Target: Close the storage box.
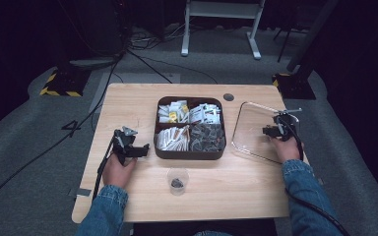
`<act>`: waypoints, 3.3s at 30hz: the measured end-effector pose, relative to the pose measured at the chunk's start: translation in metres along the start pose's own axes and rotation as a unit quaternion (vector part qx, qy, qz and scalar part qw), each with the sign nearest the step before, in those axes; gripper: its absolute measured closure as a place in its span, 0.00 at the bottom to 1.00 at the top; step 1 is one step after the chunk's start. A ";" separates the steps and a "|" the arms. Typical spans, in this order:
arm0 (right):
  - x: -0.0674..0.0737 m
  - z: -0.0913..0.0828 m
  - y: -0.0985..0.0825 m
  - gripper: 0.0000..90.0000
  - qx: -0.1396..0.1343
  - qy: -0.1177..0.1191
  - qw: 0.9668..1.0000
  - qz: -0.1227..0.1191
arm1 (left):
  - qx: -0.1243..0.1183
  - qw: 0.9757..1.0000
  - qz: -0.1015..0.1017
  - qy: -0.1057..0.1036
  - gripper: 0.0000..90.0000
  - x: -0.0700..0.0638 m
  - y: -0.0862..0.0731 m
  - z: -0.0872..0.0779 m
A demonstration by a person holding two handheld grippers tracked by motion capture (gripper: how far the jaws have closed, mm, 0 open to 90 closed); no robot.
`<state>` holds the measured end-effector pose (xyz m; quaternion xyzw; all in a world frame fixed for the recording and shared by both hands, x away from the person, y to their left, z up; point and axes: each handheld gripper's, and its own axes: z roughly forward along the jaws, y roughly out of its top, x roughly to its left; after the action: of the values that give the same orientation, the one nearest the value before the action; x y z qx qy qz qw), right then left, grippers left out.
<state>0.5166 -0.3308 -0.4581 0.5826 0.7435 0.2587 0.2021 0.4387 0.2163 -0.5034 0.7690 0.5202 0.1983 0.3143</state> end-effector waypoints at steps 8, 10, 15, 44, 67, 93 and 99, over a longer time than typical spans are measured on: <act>-0.004 -0.022 0.008 0.64 -0.022 0.006 1.000 0.005 | 0.000 1.000 0.000 0.000 0.17 0.000 0.000 0.000; -0.004 -0.027 0.009 0.64 -0.025 0.006 1.000 0.005 | 0.000 1.000 0.000 0.000 0.17 0.000 0.000 0.000; -0.003 -0.036 0.013 0.64 -0.034 0.009 0.999 0.002 | 0.000 1.000 0.000 0.000 0.17 0.000 0.000 0.000; 0.063 -0.081 0.057 0.64 -0.076 0.045 0.994 -0.060 | 0.000 1.000 -0.001 0.001 0.17 0.000 -0.002 -0.001; 0.152 -0.076 0.086 0.64 -0.076 0.092 0.987 -0.107 | 0.000 1.000 -0.002 0.002 0.17 0.000 0.000 0.000; 0.210 -0.056 0.100 0.64 -0.064 0.134 0.983 -0.111 | -0.001 1.000 -0.005 0.003 0.17 -0.001 -0.001 -0.001; 0.222 -0.049 0.100 0.64 -0.056 0.139 0.982 -0.115 | -0.001 1.000 -0.005 0.004 0.17 -0.001 -0.001 0.000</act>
<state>0.5104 -0.1042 -0.3574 0.4393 0.8106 0.3536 0.1578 0.4377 0.2158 -0.5036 0.7651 0.5250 0.2004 0.3143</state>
